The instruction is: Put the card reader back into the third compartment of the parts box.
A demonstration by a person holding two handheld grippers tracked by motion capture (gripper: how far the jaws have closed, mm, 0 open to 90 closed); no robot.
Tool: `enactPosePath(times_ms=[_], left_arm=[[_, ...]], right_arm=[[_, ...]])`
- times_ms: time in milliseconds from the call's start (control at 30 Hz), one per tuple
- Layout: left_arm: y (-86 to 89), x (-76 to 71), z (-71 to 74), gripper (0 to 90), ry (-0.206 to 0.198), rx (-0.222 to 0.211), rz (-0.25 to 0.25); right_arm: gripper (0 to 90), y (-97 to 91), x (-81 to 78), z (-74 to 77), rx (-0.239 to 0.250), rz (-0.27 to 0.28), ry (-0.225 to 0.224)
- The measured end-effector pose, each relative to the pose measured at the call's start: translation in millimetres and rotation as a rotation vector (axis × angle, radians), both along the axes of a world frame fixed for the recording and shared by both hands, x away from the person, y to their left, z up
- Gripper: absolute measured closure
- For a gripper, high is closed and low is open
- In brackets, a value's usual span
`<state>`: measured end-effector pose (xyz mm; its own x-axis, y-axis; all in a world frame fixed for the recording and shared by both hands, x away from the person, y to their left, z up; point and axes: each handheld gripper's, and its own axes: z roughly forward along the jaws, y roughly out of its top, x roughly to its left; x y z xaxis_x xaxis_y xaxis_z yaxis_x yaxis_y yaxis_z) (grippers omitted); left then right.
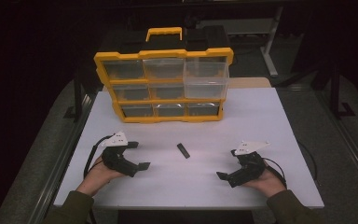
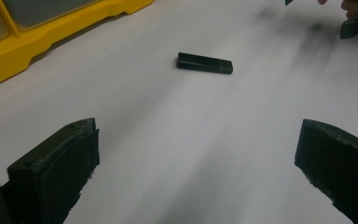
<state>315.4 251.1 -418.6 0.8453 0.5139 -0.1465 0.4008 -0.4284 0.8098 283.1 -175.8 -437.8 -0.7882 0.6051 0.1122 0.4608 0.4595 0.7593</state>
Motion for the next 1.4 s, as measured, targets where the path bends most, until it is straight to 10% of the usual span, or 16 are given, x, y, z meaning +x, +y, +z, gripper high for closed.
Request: enactPosePath(times_ms=[1400], left_arm=[[-45.6, 18.9, 11.2, 0.0, -0.015, -0.026, -0.047]], right_arm=[[0.0, 1.1, 0.3, 1.1, 0.014, 0.013, 0.006]])
